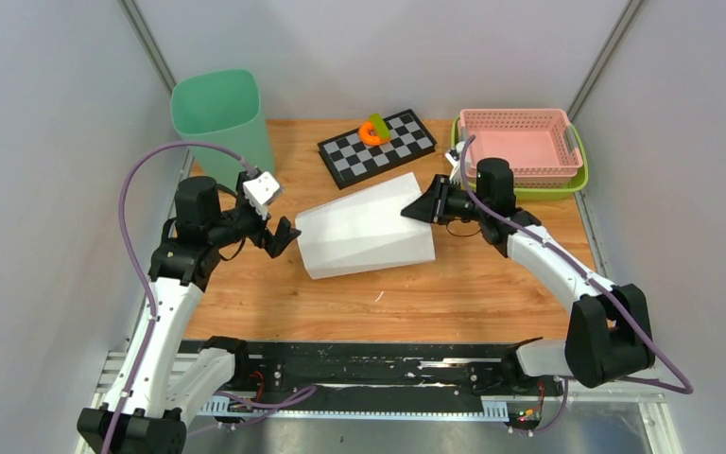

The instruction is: Turn the large container upside down

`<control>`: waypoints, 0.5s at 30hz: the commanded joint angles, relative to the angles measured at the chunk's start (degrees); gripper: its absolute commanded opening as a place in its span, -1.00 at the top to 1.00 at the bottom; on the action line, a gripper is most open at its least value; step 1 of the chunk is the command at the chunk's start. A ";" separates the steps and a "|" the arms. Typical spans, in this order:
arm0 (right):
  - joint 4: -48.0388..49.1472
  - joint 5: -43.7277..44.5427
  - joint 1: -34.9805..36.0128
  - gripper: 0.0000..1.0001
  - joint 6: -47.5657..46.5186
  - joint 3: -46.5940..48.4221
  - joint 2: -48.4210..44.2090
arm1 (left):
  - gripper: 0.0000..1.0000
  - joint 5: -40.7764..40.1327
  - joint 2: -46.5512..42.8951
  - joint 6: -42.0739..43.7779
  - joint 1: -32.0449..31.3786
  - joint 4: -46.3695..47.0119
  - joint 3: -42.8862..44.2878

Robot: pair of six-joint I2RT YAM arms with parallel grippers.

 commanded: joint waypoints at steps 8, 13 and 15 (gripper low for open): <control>-2.11 3.25 -1.71 -0.02 -3.31 -3.01 0.40 | -1.00 1.06 0.49 -0.95 0.46 1.12 -0.56; -2.46 4.47 -2.42 -0.21 -4.61 -2.57 -0.42 | -1.00 -0.30 2.21 -2.83 0.48 2.49 -0.48; -2.58 4.73 -2.84 -0.25 -5.14 -2.20 -0.65 | -1.00 -0.83 3.14 -3.89 0.48 3.01 -0.31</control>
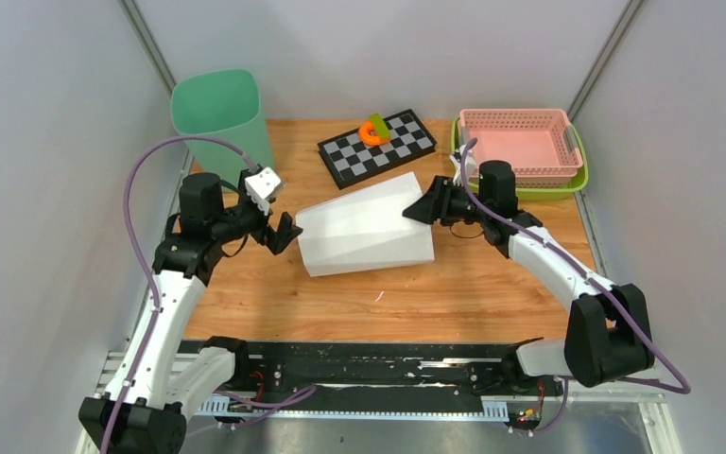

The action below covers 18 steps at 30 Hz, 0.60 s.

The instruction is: Turn the large container upside down

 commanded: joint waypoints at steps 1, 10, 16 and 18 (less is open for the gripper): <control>-1.56 1.99 -1.86 -0.26 -2.59 0.03 -0.88 | -1.00 -0.94 1.97 -2.95 0.41 2.60 -0.23; -1.51 -1.76 -2.21 -0.34 -3.02 3.64 -0.53 | -1.00 -5.19 4.65 -6.37 0.47 5.93 0.58; -1.87 -5.21 -2.20 -0.38 -2.52 6.11 0.82 | -1.00 -7.63 6.21 -6.56 0.47 6.84 0.60; -2.26 -5.66 -2.21 -0.38 -2.64 6.84 1.45 | -1.00 -9.12 6.74 -6.66 0.44 7.27 0.29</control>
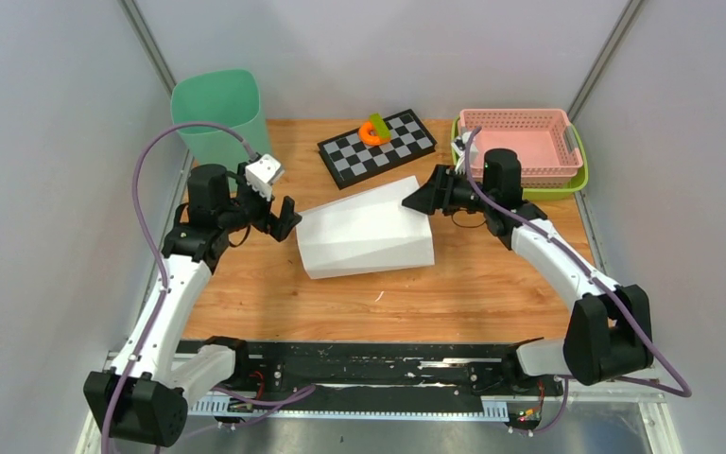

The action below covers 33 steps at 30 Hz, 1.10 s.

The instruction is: Turn the large container upside down

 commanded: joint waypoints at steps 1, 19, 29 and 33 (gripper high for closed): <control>-1.22 -2.98 -1.09 -0.38 -0.88 2.64 1.51 | -1.00 -3.49 1.37 -0.91 0.43 2.20 0.10; -9.41 -0.23 -1.04 -0.37 -6.92 4.60 -0.61 | -1.00 -10.53 0.08 0.75 0.44 -5.73 0.31; -10.91 1.33 -1.00 -0.35 -9.01 5.82 -3.02 | -1.00 -18.16 4.06 0.87 0.46 -7.30 -2.14; -12.92 2.80 -0.93 -0.34 -10.90 6.89 -3.85 | -1.00 -16.96 6.14 0.24 0.48 -6.92 -2.93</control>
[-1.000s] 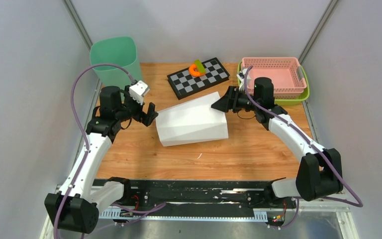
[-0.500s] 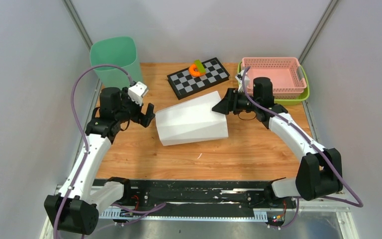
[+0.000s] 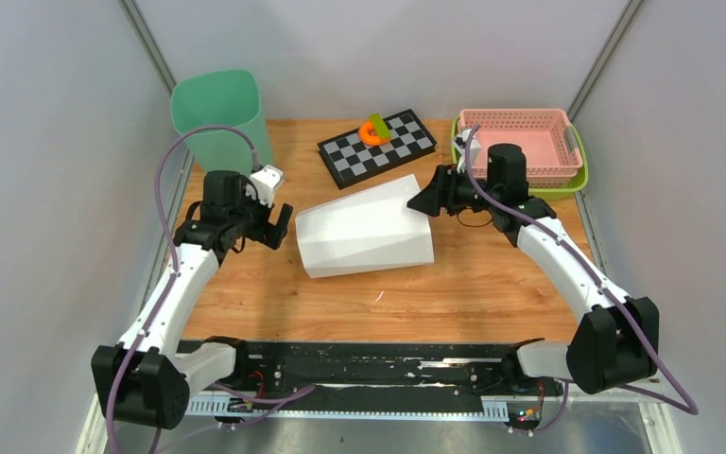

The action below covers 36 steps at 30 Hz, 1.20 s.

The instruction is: Turn the large container upside down

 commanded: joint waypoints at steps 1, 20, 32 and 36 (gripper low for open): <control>-3.24 2.48 -0.92 -0.34 -3.46 2.84 -2.16 | -1.00 -0.17 2.20 -0.49 0.44 -0.62 -1.37; -14.19 5.27 4.75 -0.48 -16.46 5.51 -3.60 | -1.00 8.24 4.66 -2.58 0.48 1.77 -2.70; -14.60 1.99 6.95 -0.48 -19.21 4.04 -3.15 | -1.00 10.37 5.99 -4.76 0.44 5.26 -3.32; -14.69 1.88 7.75 -0.48 -19.95 3.65 -2.73 | -1.00 12.80 5.88 -5.32 0.48 5.77 -3.31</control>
